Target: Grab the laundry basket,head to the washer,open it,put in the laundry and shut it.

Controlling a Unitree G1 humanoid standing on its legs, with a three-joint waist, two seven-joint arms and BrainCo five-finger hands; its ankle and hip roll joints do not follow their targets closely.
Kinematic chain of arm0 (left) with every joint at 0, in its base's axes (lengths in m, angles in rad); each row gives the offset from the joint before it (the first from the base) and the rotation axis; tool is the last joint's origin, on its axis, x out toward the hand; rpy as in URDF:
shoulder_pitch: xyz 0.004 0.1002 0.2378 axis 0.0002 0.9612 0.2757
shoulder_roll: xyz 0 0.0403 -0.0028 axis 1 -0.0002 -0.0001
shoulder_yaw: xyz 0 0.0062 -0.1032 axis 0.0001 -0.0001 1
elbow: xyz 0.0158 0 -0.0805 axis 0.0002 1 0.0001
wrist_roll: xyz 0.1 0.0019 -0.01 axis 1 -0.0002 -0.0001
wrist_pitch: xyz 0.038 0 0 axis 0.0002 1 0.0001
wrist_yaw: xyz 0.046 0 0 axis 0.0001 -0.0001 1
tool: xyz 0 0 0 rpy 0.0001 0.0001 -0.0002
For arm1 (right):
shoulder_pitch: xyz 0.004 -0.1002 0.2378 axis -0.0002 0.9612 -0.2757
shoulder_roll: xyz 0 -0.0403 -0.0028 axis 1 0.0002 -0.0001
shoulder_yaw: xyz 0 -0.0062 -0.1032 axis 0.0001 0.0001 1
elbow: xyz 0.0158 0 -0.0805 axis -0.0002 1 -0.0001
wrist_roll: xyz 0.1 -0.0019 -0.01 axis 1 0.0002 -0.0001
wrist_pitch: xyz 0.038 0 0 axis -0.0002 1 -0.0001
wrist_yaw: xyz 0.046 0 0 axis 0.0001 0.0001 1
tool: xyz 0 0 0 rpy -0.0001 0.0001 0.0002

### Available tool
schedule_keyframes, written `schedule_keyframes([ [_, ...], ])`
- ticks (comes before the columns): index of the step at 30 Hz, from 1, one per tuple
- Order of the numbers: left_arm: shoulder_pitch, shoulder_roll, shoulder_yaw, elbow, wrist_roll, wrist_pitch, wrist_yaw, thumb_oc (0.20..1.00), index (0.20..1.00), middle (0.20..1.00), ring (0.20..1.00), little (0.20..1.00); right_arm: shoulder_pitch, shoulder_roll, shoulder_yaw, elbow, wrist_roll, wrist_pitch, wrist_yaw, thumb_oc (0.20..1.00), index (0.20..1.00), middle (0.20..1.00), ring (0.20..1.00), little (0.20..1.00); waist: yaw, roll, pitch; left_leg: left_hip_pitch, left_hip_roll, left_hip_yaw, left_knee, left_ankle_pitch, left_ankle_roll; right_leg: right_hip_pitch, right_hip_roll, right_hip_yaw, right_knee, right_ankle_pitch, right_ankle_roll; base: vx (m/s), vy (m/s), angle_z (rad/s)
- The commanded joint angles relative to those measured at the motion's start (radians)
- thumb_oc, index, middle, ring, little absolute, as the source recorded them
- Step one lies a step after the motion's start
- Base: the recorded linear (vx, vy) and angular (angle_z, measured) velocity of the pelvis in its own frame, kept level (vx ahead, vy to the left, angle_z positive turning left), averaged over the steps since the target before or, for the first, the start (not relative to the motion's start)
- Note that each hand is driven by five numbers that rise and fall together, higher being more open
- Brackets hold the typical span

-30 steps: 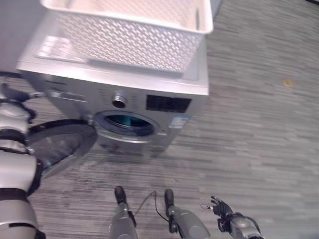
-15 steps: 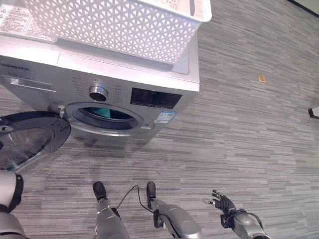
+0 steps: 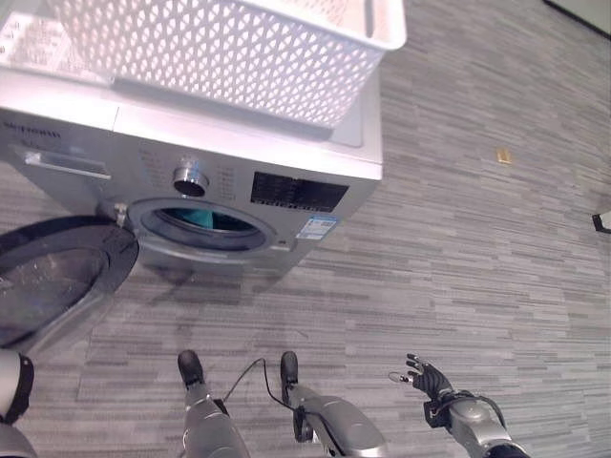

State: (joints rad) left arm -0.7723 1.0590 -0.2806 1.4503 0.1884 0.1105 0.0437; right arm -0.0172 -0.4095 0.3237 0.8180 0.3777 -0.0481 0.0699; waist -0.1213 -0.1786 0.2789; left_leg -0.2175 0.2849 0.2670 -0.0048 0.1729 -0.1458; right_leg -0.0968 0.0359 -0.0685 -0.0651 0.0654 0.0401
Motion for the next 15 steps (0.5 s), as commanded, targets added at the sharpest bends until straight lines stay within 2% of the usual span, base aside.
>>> schedule_keyframes([
  [1, 0.026, -0.138, 0.008, 0.025, -0.069, -0.033, -0.032, 1.0, 1.0, 1.0, 1.0, 1.0, 0.036, -0.066, -0.036, -0.006, 0.007, -0.02, -0.005, 1.0, 1.0, 1.0, 1.0, 1.0, -0.02, 0.007, -0.069, -0.101, 0.088, -0.042, 0.129, -0.036, -0.053, -0.066, -0.027, 0.029, 0.068, -0.089, 0.06, 0.0, -0.084, -0.04],
  [2, 0.035, -0.173, 0.003, 0.005, -0.081, -0.041, -0.029, 1.0, 1.0, 1.0, 1.0, 1.0, 0.039, -0.08, -0.059, 0.001, 0.006, -0.02, -0.006, 1.0, 1.0, 1.0, 1.0, 1.0, -0.02, 0.028, -0.074, -0.082, 0.097, -0.035, 0.111, -0.015, -0.061, -0.049, -0.016, 0.034, 0.06, -0.098, 0.053, 0.0, -0.082, -0.11],
  [5, 0.05, -0.218, -0.01, -0.004, -0.083, -0.052, -0.04, 1.0, 1.0, 1.0, 1.0, 1.0, 0.04, -0.103, -0.102, 0.038, 0.006, -0.02, -0.011, 1.0, 1.0, 1.0, 1.0, 1.0, -0.023, 0.063, -0.087, -0.05, 0.11, -0.01, 0.079, 0.024, -0.074, -0.021, 0.0, 0.039, 0.051, -0.114, 0.043, 0.01, -0.08, -0.15],
  [8, 0.069, -0.231, -0.019, -0.016, -0.087, -0.064, -0.068, 1.0, 1.0, 1.0, 1.0, 1.0, 0.023, -0.127, -0.138, 0.117, -0.011, -0.014, -0.016, 1.0, 1.0, 1.0, 1.0, 1.0, -0.021, 0.107, -0.097, -0.014, 0.122, 0.016, 0.057, 0.051, -0.082, 0.01, 0.012, 0.039, 0.042, -0.13, 0.034, -0.01, -0.051, -0.16],
  [9, 0.087, -0.237, -0.012, -0.017, -0.093, -0.07, -0.075, 1.0, 1.0, 1.0, 1.0, 1.0, 0.01, -0.132, -0.145, 0.161, -0.026, -0.014, -0.024, 1.0, 1.0, 1.0, 1.0, 1.0, -0.017, 0.125, -0.1, -0.007, 0.131, 0.035, 0.049, 0.082, -0.073, 0.009, 0.016, 0.039, 0.044, -0.119, 0.028, -0.03, -0.037, -0.2],
  [10, 0.097, -0.25, -0.012, -0.017, -0.097, -0.072, -0.093, 1.0, 1.0, 1.0, 1.0, 1.0, -0.004, -0.137, -0.15, 0.191, -0.04, -0.009, -0.026, 1.0, 1.0, 1.0, 1.0, 1.0, -0.018, 0.139, -0.108, 0.004, 0.132, 0.042, 0.043, 0.089, -0.074, 0.016, 0.017, 0.04, 0.043, -0.124, 0.025, -0.02, -0.015, -0.14],
  [15, 0.177, -0.394, -0.043, -0.042, -0.087, -0.066, -0.192, 1.0, 1.0, 1.0, 1.0, 1.0, -0.054, -0.174, -0.2, 0.305, -0.046, 0.015, -0.02, 1.0, 1.0, 1.0, 1.0, 1.0, -0.032, 0.2, -0.134, 0.066, 0.135, 0.08, 0.009, 0.13, -0.075, 0.056, 0.019, 0.054, 0.03, -0.134, 0.017, 0.04, 0.007, -0.16],
])
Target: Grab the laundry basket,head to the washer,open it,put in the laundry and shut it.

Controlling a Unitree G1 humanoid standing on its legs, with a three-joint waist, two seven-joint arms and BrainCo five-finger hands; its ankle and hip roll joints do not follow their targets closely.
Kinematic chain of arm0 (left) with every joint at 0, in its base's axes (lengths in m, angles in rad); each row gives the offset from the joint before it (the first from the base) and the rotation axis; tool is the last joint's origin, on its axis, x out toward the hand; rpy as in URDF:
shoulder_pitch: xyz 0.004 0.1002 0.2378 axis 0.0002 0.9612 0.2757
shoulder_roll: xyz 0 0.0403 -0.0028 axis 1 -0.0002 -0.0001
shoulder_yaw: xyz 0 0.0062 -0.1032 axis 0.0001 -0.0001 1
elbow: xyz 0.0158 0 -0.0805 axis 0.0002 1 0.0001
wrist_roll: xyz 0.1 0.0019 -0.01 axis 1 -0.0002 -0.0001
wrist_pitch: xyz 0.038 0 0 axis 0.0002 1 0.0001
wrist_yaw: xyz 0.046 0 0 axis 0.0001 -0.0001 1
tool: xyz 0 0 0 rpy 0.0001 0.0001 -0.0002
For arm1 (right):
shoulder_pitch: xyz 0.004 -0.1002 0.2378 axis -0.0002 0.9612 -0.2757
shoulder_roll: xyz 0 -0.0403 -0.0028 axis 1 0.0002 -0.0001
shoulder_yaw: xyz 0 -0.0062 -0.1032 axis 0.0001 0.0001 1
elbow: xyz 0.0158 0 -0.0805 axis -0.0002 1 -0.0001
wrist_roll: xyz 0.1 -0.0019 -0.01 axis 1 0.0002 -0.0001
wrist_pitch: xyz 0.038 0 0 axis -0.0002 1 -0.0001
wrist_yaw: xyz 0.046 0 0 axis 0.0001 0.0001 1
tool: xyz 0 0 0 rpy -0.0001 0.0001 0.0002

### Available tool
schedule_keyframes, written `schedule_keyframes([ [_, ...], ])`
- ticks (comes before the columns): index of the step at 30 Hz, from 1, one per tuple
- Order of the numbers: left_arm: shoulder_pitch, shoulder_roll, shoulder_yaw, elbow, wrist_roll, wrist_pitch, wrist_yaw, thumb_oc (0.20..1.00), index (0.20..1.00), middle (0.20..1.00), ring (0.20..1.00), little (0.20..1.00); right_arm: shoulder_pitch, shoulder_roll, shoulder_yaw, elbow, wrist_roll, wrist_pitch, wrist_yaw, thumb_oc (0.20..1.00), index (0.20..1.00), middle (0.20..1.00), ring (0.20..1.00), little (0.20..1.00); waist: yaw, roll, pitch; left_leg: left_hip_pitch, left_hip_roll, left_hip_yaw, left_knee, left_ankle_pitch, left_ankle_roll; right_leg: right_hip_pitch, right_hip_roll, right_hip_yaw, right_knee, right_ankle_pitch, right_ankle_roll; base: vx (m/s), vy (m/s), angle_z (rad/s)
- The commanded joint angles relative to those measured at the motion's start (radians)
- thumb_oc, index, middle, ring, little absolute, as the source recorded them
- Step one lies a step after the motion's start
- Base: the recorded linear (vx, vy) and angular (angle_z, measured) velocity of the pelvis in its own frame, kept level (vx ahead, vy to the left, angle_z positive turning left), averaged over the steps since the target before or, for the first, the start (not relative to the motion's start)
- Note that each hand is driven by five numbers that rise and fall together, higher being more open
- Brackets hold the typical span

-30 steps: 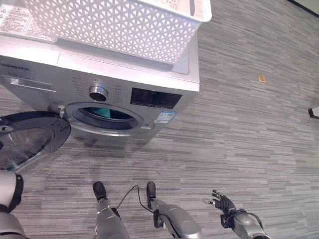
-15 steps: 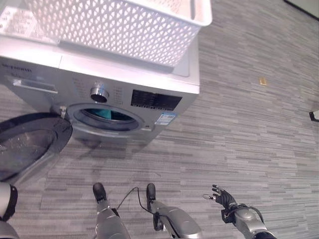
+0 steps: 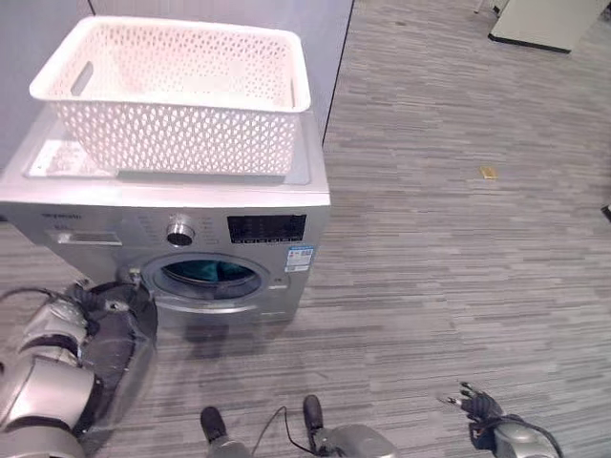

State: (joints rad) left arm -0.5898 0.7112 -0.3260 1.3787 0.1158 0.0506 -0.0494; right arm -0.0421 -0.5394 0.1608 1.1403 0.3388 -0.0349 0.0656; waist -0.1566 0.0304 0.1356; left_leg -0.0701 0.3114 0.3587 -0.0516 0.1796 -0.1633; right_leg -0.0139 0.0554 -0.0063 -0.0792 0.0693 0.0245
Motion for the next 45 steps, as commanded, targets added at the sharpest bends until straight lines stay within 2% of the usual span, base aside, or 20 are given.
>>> schedule_keyframes([
  [1, 0.006, -0.083, -0.019, 0.014, -0.01, 0.0, -0.117, 1.0, 1.0, 1.0, 1.0, 1.0, -0.036, -0.052, -0.049, 0.005, -0.004, 0.007, -0.014, 1.0, 1.0, 1.0, 1.0, 1.0, 0.004, 0.003, 0.006, -0.074, 0.108, -0.012, 0.05, 0.131, -0.056, -0.022, -0.001, -0.002, 0.045, -0.138, 0.032, 0.03, 0.008, -0.22],
  [5, 0.021, -0.121, -0.069, -0.056, -0.012, -0.007, -0.131, 1.0, 1.0, 1.0, 1.0, 1.0, -0.044, -0.075, -0.068, 0.034, -0.011, 0.012, -0.006, 1.0, 1.0, 1.0, 1.0, 1.0, 0.006, 0.032, 0.002, -0.053, 0.101, -0.022, 0.043, 0.154, -0.053, -0.009, -0.001, 0.006, 0.039, -0.137, 0.03, 0.02, 0.009, -0.07],
  [9, -0.013, -0.07, -0.039, -0.179, -0.121, -0.035, -0.057, 1.0, 1.0, 1.0, 1.0, 1.0, -0.029, -0.075, -0.094, 0.09, 0.005, 0.005, 0.001, 1.0, 1.0, 1.0, 1.0, 1.0, 0.035, 0.052, -0.003, -0.06, 0.088, -0.063, 0.052, 0.182, -0.05, 0.003, -0.01, -0.003, 0.028, -0.131, 0.028, 0.03, 0.006, -0.07],
  [10, 0.07, 0.084, 0.102, -0.506, -0.23, -0.062, 0.015, 1.0, 1.0, 1.0, 1.0, 1.0, 0.029, -0.049, -0.137, 0.132, 0.006, -0.001, 0.011, 1.0, 1.0, 1.0, 1.0, 1.0, 0.08, 0.06, -0.004, -0.063, 0.064, -0.105, 0.057, 0.199, -0.045, 0.033, -0.031, -0.038, 0.012, -0.14, 0.029, 0.06, 0.005, -0.05],
  [12, 0.131, 0.13, 0.181, -0.629, -0.204, -0.065, 0.054, 1.0, 1.0, 1.0, 1.0, 1.0, 0.049, -0.033, -0.155, 0.138, 0.01, -0.001, 0.017, 1.0, 1.0, 1.0, 1.0, 1.0, 0.088, 0.06, -0.01, -0.066, 0.063, -0.108, 0.058, 0.204, -0.045, 0.039, -0.032, -0.047, 0.003, -0.138, 0.027, 0.05, -0.003, 0.03],
  [13, 0.219, 0.164, 0.29, -0.766, -0.145, -0.065, 0.109, 1.0, 1.0, 1.0, 1.0, 1.0, 0.071, -0.011, -0.176, 0.148, 0.011, -0.002, 0.026, 1.0, 1.0, 1.0, 1.0, 1.0, 0.104, 0.057, -0.013, -0.066, 0.06, -0.111, 0.061, 0.209, -0.046, 0.05, -0.034, -0.054, -0.002, -0.142, 0.025, 0.08, -0.012, 0.42],
  [14, 0.417, 0.157, 0.523, -0.982, -0.022, -0.068, 0.206, 1.0, 1.0, 1.0, 1.0, 1.0, 0.108, 0.03, -0.219, 0.152, 0.008, -0.005, 0.044, 1.0, 1.0, 1.0, 1.0, 1.0, 0.137, 0.044, -0.016, -0.061, 0.056, -0.115, 0.068, 0.215, -0.054, 0.07, -0.038, -0.065, -0.008, -0.156, 0.021, 0.09, -0.007, 0.41],
  [15, 0.497, 0.121, 0.617, -1.05, -0.004, -0.071, 0.227, 1.0, 1.0, 1.0, 1.0, 1.0, 0.117, 0.045, -0.221, 0.15, 0.007, -0.007, 0.052, 1.0, 1.0, 1.0, 1.0, 1.0, 0.145, 0.045, -0.019, -0.064, 0.059, -0.113, 0.069, 0.222, -0.057, 0.071, -0.034, -0.067, -0.008, -0.155, 0.017, 0.07, -0.004, 0.13],
  [16, 0.52, 0.113, 0.637, -1.07, 0.001, -0.067, 0.223, 1.0, 1.0, 1.0, 1.0, 1.0, 0.117, 0.043, -0.214, 0.149, 0.006, -0.008, 0.052, 1.0, 1.0, 1.0, 1.0, 1.0, 0.139, 0.046, -0.021, -0.063, 0.059, -0.112, 0.069, 0.222, -0.057, 0.071, -0.034, -0.065, -0.008, -0.155, 0.017, 0.02, 0.003, -0.24],
  [19, 0.737, 0.044, 0.92, -1.197, 0.066, -0.102, 0.318, 1.0, 1.0, 1.0, 1.0, 1.0, 0.156, 0.067, -0.223, 0.124, -0.028, -0.017, 0.07, 1.0, 1.0, 1.0, 1.0, 1.0, 0.165, 0.038, -0.021, -0.058, 0.057, -0.108, 0.077, 0.222, -0.07, 0.083, -0.038, -0.071, -0.008, -0.156, 0.017, 0.05, 0.014, 0.16],
  [22, 0.842, 0.015, 0.995, -1.227, 0.082, -0.081, 0.283, 1.0, 1.0, 1.0, 1.0, 1.0, 0.17, 0.069, -0.235, 0.1, -0.04, -0.01, 0.073, 1.0, 1.0, 1.0, 1.0, 1.0, 0.171, 0.038, -0.023, -0.059, 0.057, -0.104, 0.081, 0.22, -0.072, 0.086, -0.041, -0.076, -0.008, -0.156, 0.019, 0.0, 0.027, 0.04],
  [23, 0.937, -0.003, 0.98, -1.243, 0.132, -0.043, 0.187, 1.0, 1.0, 1.0, 1.0, 1.0, 0.181, 0.074, -0.255, 0.08, -0.045, 0.003, 0.083, 1.0, 1.0, 1.0, 1.0, 1.0, 0.174, 0.038, -0.015, -0.06, 0.054, -0.104, 0.089, 0.213, -0.072, 0.094, -0.046, -0.08, -0.008, -0.161, 0.019, -0.01, 0.032, 0.0],
  [25, 0.972, -0.024, 0.95, -1.248, 0.129, -0.022, 0.116, 1.0, 1.0, 1.0, 1.0, 1.0, 0.189, 0.074, -0.263, 0.069, -0.051, 0.015, 0.087, 1.0, 1.0, 1.0, 1.0, 1.0, 0.176, 0.044, -0.013, -0.066, 0.057, -0.103, 0.093, 0.217, -0.07, 0.093, -0.043, -0.082, -0.008, -0.156, 0.016, -0.02, 0.022, 0.07],
  [28, 1.049, -0.05, 0.778, -1.176, 0.08, 0.005, -0.108, 1.0, 1.0, 1.0, 1.0, 1.0, 0.17, 0.06, -0.274, 0.086, -0.07, 0.047, 0.093, 1.0, 1.0, 1.0, 1.0, 1.0, 0.176, 0.057, -0.001, -0.076, 0.056, -0.103, 0.099, 0.213, -0.067, 0.102, -0.047, -0.092, -0.008, -0.158, 0.013, -0.03, 0.021, 0.05],
  [31, 1.048, -0.025, 0.449, -1.017, 0.059, -0.029, -0.382, 1.0, 1.0, 1.0, 1.0, 1.0, 0.107, 0.006, -0.258, 0.123, -0.076, 0.048, 0.098, 1.0, 1.0, 1.0, 1.0, 1.0, 0.162, 0.078, 0.005, -0.081, 0.061, -0.09, 0.09, 0.206, -0.061, 0.099, -0.047, -0.103, -0.008, -0.156, 0.021, -0.04, 0.046, 0.05],
  [32, 0.997, -0.038, 0.256, -0.924, 0.039, -0.053, -0.46, 1.0, 1.0, 1.0, 1.0, 1.0, 0.07, 0.001, -0.213, 0.117, -0.089, 0.032, 0.092, 1.0, 1.0, 1.0, 1.0, 1.0, 0.143, 0.084, 0.003, -0.074, 0.064, -0.08, 0.071, 0.195, -0.055, 0.094, -0.045, -0.1, -0.008, -0.161, 0.027, 0.03, 0.052, -0.03],
  [38, 0.745, -0.255, 0.012, -0.56, 0.108, -0.066, -0.315, 1.0, 1.0, 1.0, 1.0, 1.0, 0.065, 0.005, -0.171, 0.066, -0.087, 0.001, 0.053, 1.0, 1.0, 1.0, 1.0, 1.0, 0.088, 0.064, -0.007, -0.07, 0.07, -0.064, 0.033, 0.169, -0.045, 0.055, -0.036, -0.077, -0.005, -0.154, 0.031, 0.0, 0.008, -0.11],
  [39, 0.633, -0.324, 0.029, -0.433, 0.075, -0.059, -0.178, 1.0, 1.0, 1.0, 1.0, 1.0, 0.091, 0.006, -0.176, 0.018, -0.06, -0.01, 0.027, 1.0, 1.0, 1.0, 1.0, 1.0, 0.071, 0.046, -0.006, -0.077, 0.068, -0.052, 0.022, 0.163, -0.049, 0.035, -0.036, -0.076, -0.001, -0.151, 0.032, -0.06, -0.029, -0.15],
  [44, 0.42, -0.345, 0.065, -0.269, -0.004, -0.087, 0.06, 1.0, 1.0, 1.0, 1.0, 1.0, 0.131, 0.02, -0.161, -0.014, -0.011, -0.036, -0.01, 1.0, 1.0, 1.0, 1.0, 1.0, 0.041, 0.018, -0.005, -0.106, 0.071, -0.047, -0.009, 0.162, -0.054, -0.024, -0.025, -0.075, 0.01, -0.134, 0.039, -0.07, -0.045, -0.01],
  [45, 0.419, -0.345, 0.065, -0.268, -0.004, -0.088, 0.06, 1.0, 1.0, 1.0, 1.0, 1.0, 0.13, 0.02, -0.161, -0.014, -0.011, -0.036, -0.01, 1.0, 1.0, 1.0, 1.0, 1.0, 0.043, 0.019, -0.006, -0.11, 0.073, -0.047, -0.009, 0.164, -0.054, -0.028, -0.023, -0.075, 0.01, -0.132, 0.038, -0.07, -0.036, -0.04],
])
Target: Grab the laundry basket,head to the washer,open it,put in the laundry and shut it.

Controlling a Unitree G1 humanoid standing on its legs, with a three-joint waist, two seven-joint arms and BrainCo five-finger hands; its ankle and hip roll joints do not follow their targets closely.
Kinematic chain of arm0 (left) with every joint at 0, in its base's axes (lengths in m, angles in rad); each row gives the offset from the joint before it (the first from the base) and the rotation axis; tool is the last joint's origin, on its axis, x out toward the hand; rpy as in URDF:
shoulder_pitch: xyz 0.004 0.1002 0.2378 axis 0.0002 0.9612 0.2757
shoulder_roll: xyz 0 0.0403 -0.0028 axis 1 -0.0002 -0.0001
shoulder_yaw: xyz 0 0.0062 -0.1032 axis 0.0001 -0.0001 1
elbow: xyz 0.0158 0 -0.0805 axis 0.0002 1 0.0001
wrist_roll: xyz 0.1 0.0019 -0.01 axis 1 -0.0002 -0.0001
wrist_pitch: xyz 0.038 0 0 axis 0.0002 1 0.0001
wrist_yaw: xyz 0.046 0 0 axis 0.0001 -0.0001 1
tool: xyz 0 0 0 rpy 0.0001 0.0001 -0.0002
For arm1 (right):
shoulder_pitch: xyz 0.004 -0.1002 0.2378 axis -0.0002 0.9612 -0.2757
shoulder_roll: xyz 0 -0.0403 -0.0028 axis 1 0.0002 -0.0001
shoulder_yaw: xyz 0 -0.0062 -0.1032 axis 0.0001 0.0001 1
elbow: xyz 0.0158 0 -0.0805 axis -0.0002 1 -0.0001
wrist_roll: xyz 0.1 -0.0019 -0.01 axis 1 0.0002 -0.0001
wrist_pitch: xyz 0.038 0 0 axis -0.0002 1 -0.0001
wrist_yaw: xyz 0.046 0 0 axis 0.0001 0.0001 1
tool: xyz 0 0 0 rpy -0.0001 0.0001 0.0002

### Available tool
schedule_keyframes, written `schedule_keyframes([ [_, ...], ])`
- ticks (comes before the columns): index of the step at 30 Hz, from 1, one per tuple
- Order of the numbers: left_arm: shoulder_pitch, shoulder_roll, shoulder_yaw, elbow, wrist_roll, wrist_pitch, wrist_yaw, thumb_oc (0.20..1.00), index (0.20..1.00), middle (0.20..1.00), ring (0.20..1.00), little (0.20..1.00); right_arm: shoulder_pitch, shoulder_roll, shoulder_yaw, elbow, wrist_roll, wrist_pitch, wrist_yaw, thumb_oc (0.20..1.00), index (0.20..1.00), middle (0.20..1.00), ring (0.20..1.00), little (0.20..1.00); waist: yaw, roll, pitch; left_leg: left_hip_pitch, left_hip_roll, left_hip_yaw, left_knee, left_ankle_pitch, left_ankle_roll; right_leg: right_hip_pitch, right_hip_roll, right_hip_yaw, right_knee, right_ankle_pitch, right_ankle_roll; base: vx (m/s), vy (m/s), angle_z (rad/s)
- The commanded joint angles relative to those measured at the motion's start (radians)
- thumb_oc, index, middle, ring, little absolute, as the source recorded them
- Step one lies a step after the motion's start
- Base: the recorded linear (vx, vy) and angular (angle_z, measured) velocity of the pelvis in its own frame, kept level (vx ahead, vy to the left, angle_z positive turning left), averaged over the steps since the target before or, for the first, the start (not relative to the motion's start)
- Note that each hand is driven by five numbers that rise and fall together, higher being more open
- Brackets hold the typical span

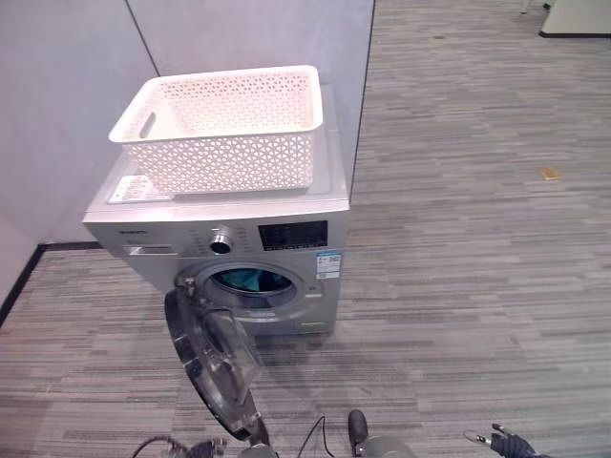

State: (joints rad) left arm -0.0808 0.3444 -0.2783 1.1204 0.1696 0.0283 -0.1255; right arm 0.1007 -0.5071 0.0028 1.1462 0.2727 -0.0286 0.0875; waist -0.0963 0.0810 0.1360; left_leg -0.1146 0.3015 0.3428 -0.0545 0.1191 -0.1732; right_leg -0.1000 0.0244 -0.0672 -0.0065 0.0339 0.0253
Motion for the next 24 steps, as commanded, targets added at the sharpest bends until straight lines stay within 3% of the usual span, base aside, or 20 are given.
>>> schedule_keyframes([
  [1, -0.127, 0.042, 0.012, 0.029, -0.033, -0.063, 0.156, 1.0, 1.0, 1.0, 1.0, 1.0, -0.013, -0.012, 0.004, -0.024, 0.055, -0.042, -0.035, 1.0, 1.0, 1.0, 1.0, 1.0, -0.025, -0.037, -0.005, -0.065, 0.084, -0.03, -0.008, 0.222, -0.046, 0.052, 0.008, -0.014, -0.06, -0.097, 0.04, -0.05, -0.01, -0.08],
  [2, -0.175, 0.094, 0.022, 0.081, 0.01, -0.046, 0.189, 1.0, 1.0, 1.0, 1.0, 1.0, -0.012, -0.019, 0.012, -0.051, 0.051, -0.046, -0.043, 1.0, 1.0, 1.0, 1.0, 1.0, -0.034, -0.043, -0.006, -0.069, 0.09, -0.024, -0.011, 0.222, -0.049, 0.033, 0.01, -0.01, -0.055, -0.091, 0.045, -0.04, -0.009, -0.19],
  [3, -0.175, 0.095, 0.022, 0.081, 0.01, -0.047, 0.189, 1.0, 1.0, 1.0, 1.0, 1.0, -0.012, -0.019, 0.011, -0.051, 0.051, -0.046, -0.044, 1.0, 1.0, 1.0, 1.0, 1.0, -0.033, -0.044, -0.006, -0.069, 0.09, -0.024, -0.011, 0.222, -0.049, 0.032, 0.01, -0.01, -0.055, -0.091, 0.045, -0.05, -0.005, -0.24],
  [8, -0.226, 0.248, 0.072, 0.156, 0.014, -0.048, 0.147, 1.0, 1.0, 1.0, 1.0, 1.0, -0.001, -0.037, 0.031, -0.109, 0.041, -0.046, -0.024, 1.0, 1.0, 1.0, 1.0, 1.0, -0.037, -0.058, -0.004, -0.07, 0.108, 0.001, 0.002, 0.229, -0.054, 0.004, 0.018, 0.015, -0.046, -0.08, 0.053, -0.01, -0.005, -0.21],
  [11, -0.25, 0.26, 0.05, 0.168, 0.035, -0.05, 0.14, 1.0, 1.0, 1.0, 1.0, 1.0, 0.001, -0.042, 0.034, -0.138, 0.043, -0.049, -0.024, 1.0, 1.0, 1.0, 1.0, 1.0, -0.045, -0.062, -0.005, -0.078, 0.115, 0.005, 0.006, 0.226, -0.055, -0.008, 0.019, 0.017, -0.042, -0.08, 0.054, -0.01, -0.007, -0.16],
  [18, -0.424, 0.154, -0.144, 0.153, 0.074, -0.078, 0.107, 1.0, 1.0, 1.0, 1.0, 1.0, -0.012, -0.059, 0.071, -0.313, 0.081, -0.075, -0.035, 1.0, 1.0, 1.0, 1.0, 1.0, -0.106, -0.07, -0.003, -0.137, 0.118, 0.018, 0.007, 0.222, -0.055, -0.076, 0.025, 0.023, -0.018, -0.075, 0.056, -0.05, -0.019, 0.02],
  [21, -0.525, 0.068, -0.238, 0.186, 0.079, -0.078, 0.058, 1.0, 1.0, 1.0, 1.0, 1.0, -0.036, -0.077, 0.086, -0.443, 0.133, -0.085, -0.038, 1.0, 1.0, 1.0, 1.0, 1.0, -0.168, -0.093, 0.002, -0.142, 0.108, 0.037, -0.007, 0.183, -0.065, -0.126, 0.017, 0.056, -0.006, -0.071, 0.071, -0.02, 0.014, 0.04],
  [24, -0.572, 0.051, -0.253, 0.216, 0.061, -0.071, 0.039, 1.0, 1.0, 1.0, 1.0, 1.0, -0.036, -0.083, 0.077, -0.486, 0.164, -0.086, -0.04, 1.0, 1.0, 1.0, 1.0, 1.0, -0.191, -0.109, 0.005, -0.153, 0.11, 0.051, 0.0, 0.171, -0.065, -0.159, 0.012, 0.072, 0.001, -0.057, 0.078, -0.08, 0.006, -0.18],
])
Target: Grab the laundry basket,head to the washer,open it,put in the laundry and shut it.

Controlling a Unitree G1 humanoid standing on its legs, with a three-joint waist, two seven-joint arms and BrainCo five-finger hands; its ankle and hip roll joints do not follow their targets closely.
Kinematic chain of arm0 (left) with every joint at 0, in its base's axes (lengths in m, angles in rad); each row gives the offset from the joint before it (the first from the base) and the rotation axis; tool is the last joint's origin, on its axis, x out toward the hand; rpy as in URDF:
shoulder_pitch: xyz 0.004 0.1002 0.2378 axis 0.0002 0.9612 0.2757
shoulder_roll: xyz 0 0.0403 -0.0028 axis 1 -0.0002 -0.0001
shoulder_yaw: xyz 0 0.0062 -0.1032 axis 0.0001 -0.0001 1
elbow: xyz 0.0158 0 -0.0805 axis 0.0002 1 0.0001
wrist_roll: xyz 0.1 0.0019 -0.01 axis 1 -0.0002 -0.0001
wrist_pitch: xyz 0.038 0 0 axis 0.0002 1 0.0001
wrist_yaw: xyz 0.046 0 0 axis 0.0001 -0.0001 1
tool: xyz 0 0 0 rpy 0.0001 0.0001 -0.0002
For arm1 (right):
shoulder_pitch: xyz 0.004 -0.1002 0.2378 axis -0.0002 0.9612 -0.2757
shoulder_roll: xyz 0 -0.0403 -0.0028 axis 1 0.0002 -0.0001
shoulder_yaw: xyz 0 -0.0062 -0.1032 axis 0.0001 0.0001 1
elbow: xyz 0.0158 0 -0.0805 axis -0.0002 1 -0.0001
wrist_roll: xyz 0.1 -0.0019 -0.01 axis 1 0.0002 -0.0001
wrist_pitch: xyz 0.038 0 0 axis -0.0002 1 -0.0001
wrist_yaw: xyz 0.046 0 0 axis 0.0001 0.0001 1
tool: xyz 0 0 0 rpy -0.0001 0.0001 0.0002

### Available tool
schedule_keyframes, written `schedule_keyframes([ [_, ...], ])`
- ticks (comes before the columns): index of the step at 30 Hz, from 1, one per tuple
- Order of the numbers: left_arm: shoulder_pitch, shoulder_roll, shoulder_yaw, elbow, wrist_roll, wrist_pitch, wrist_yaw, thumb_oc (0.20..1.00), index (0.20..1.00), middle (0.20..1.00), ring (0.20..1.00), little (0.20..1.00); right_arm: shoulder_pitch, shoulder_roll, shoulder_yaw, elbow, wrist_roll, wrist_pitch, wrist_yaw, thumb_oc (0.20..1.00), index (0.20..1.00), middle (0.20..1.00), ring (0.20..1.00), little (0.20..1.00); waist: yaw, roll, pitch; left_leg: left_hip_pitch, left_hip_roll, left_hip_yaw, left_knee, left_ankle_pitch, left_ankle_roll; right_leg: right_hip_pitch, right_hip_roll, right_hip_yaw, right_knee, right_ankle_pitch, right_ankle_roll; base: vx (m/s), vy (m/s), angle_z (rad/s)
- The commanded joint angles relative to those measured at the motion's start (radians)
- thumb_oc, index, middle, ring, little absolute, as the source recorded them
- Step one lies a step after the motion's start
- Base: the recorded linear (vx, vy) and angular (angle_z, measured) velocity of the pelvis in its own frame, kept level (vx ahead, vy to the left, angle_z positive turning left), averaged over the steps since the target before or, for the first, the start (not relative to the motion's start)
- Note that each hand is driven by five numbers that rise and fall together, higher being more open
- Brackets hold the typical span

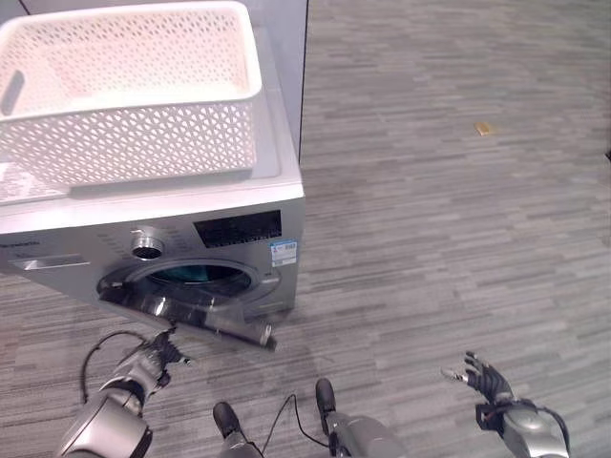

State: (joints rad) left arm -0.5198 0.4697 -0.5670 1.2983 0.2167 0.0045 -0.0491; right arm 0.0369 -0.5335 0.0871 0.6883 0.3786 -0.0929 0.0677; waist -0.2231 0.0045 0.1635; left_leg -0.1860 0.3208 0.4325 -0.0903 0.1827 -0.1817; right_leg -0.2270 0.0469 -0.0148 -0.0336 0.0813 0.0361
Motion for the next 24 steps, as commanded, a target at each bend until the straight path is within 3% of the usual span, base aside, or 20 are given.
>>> schedule_keyframes([
  [1, -0.16, -0.077, 0.026, 0.047, 0.015, -0.045, -0.043, 1.0, 1.0, 1.0, 1.0, 1.0, 0.027, -0.057, -0.011, -0.035, 0.065, -0.021, -0.024, 1.0, 1.0, 1.0, 1.0, 1.0, -0.076, -0.039, -0.02, -0.085, 0.093, -0.032, 0.04, 0.103, -0.057, -0.047, -0.012, 0.027, 0.032, -0.096, 0.07, -0.08, -0.002, -0.4],
  [3, -0.248, -0.052, -0.004, 0.062, 0.045, -0.039, -0.013, 1.0, 1.0, 1.0, 1.0, 1.0, 0.02, -0.058, -0.008, -0.034, 0.071, -0.024, -0.034, 1.0, 1.0, 1.0, 1.0, 1.0, -0.099, -0.059, -0.012, -0.091, 0.093, -0.015, 0.041, 0.092, -0.054, -0.081, -0.015, 0.045, 0.034, -0.074, 0.078, -0.07, -0.005, -0.43],
  [6, -0.434, 0.064, 0.002, 0.067, 0.066, -0.032, 0.113, 1.0, 1.0, 1.0, 1.0, 1.0, 0.016, -0.057, -0.01, -0.031, 0.082, -0.052, -0.068, 1.0, 1.0, 1.0, 1.0, 1.0, -0.128, -0.092, 0.014, -0.101, 0.088, -0.002, 0.038, 0.072, -0.048, -0.127, -0.026, 0.06, 0.033, -0.043, 0.096, -0.03, -0.012, -0.39],
  [7, -0.436, 0.065, 0.002, 0.067, 0.065, -0.032, 0.113, 1.0, 1.0, 1.0, 1.0, 1.0, 0.014, -0.056, -0.01, -0.03, 0.083, -0.053, -0.068, 1.0, 1.0, 1.0, 1.0, 1.0, -0.128, -0.093, 0.015, -0.101, 0.087, -0.002, 0.039, 0.072, -0.048, -0.126, -0.027, 0.06, 0.033, -0.043, 0.096, -0.01, 0.009, -0.32],
  [10, -0.594, 0.185, 0.04, 0.032, -0.012, -0.033, 0.242, 1.0, 1.0, 1.0, 1.0, 1.0, -0.004, -0.039, 0.011, -0.002, 0.107, -0.08, -0.106, 1.0, 1.0, 1.0, 1.0, 1.0, -0.136, -0.109, 0.062, -0.113, 0.07, -0.011, 0.036, 0.065, -0.043, -0.147, -0.039, 0.063, 0.021, -0.025, 0.108, -0.02, 0.02, -0.22],
  [15, -0.686, 0.245, 0.036, -0.012, -0.1, -0.063, 0.279, 1.0, 1.0, 1.0, 1.0, 1.0, -0.025, -0.018, 0.033, 0.026, 0.126, -0.084, -0.109, 1.0, 1.0, 1.0, 1.0, 1.0, -0.133, -0.108, 0.089, -0.108, 0.057, -0.013, 0.027, 0.063, -0.04, -0.149, -0.047, 0.067, 0.009, -0.019, 0.115, 0.0, 0.027, 0.07],
  [18, -0.637, 0.237, 0.102, -0.065, -0.225, -0.1, 0.291, 1.0, 1.0, 1.0, 1.0, 1.0, -0.027, 0.003, 0.054, 0.042, 0.14, -0.086, -0.095, 1.0, 1.0, 1.0, 1.0, 1.0, -0.121, -0.102, 0.09, -0.088, 0.049, -0.007, 0.022, 0.057, -0.038, -0.138, -0.052, 0.071, 0.004, -0.022, 0.116, 0.03, 0.032, 0.0],
  [21, -0.401, 0.16, 0.186, -0.218, -0.343, -0.173, 0.245, 1.0, 1.0, 1.0, 1.0, 1.0, -0.004, 0.013, 0.069, 0.041, 0.127, -0.088, -0.074, 1.0, 1.0, 1.0, 1.0, 1.0, -0.091, -0.088, 0.079, -0.047, 0.047, 0.006, 0.034, 0.04, -0.038, -0.106, -0.054, 0.074, 0.007, -0.038, 0.108, 0.05, 0.012, -0.05],
  [22, -0.392, 0.16, 0.19, -0.224, -0.342, -0.171, 0.246, 1.0, 1.0, 1.0, 1.0, 1.0, -0.002, 0.011, 0.07, 0.04, 0.127, -0.088, -0.074, 1.0, 1.0, 1.0, 1.0, 1.0, -0.092, -0.087, 0.077, -0.045, 0.047, 0.007, 0.034, 0.04, -0.039, -0.104, -0.054, 0.075, 0.007, -0.039, 0.108, 0.09, 0.021, -0.09],
  [23, -0.16, 0.106, 0.242, -0.374, -0.411, -0.215, 0.205, 1.0, 1.0, 1.0, 1.0, 1.0, 0.004, 0.033, 0.054, 0.06, 0.12, -0.083, -0.064, 1.0, 1.0, 1.0, 1.0, 1.0, -0.057, -0.069, 0.066, -0.02, 0.048, 0.012, 0.048, 0.032, -0.038, -0.075, -0.051, 0.08, 0.008, -0.05, 0.098, 0.07, 0.018, -0.05],
  [24, -0.151, 0.106, 0.246, -0.38, -0.411, -0.213, 0.205, 1.0, 1.0, 1.0, 1.0, 1.0, 0.006, 0.031, 0.056, 0.059, 0.12, -0.083, -0.064, 1.0, 1.0, 1.0, 1.0, 1.0, -0.058, -0.068, 0.063, -0.018, 0.048, 0.014, 0.048, 0.031, -0.038, -0.074, -0.05, 0.081, 0.008, -0.05, 0.098, 0.11, 0.028, -0.14],
])
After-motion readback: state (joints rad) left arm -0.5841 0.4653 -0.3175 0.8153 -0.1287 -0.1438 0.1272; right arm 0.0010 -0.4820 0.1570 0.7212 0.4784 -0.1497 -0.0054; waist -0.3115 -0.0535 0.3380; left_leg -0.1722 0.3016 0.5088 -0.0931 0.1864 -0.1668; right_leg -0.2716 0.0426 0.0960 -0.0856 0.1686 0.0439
